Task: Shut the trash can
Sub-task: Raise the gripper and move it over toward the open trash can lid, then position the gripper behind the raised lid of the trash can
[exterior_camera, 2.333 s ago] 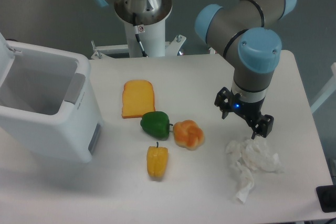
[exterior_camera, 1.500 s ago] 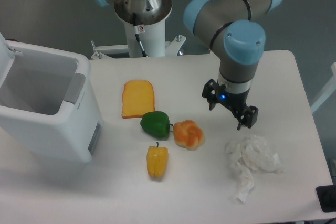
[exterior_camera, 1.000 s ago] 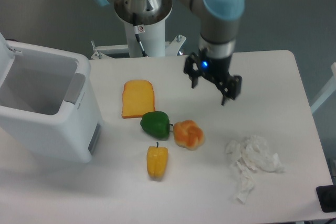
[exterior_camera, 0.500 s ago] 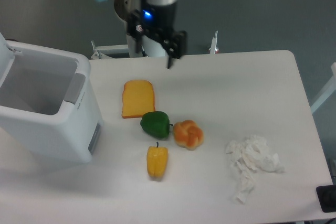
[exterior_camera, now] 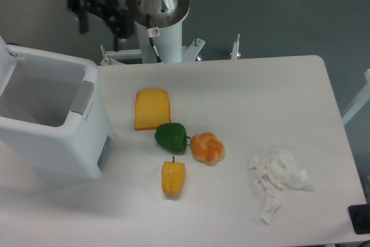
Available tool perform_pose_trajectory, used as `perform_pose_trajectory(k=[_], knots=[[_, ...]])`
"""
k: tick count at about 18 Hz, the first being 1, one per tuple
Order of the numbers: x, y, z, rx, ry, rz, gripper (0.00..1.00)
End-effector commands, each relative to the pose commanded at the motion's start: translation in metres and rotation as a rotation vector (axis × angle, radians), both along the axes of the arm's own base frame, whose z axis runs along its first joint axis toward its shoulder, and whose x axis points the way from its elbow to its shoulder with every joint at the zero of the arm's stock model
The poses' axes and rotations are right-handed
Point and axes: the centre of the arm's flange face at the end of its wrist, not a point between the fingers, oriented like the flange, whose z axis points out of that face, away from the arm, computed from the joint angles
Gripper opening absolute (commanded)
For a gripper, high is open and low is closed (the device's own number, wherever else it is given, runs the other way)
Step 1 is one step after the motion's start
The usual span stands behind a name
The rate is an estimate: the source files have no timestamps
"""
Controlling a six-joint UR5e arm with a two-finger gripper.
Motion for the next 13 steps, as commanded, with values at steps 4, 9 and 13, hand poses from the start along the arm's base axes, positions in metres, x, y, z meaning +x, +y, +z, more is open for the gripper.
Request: perform_pose_trajectory(k=[4,9,13], knots=[[0.028,0.007,0.001,0.012,-0.04,-0.001,1.0],[0.056,0.018,0.004,0.033,-0.061,-0.017,1.0],[0.081,0.032,0.006,0.065,-0.071,-0.017,1.0]])
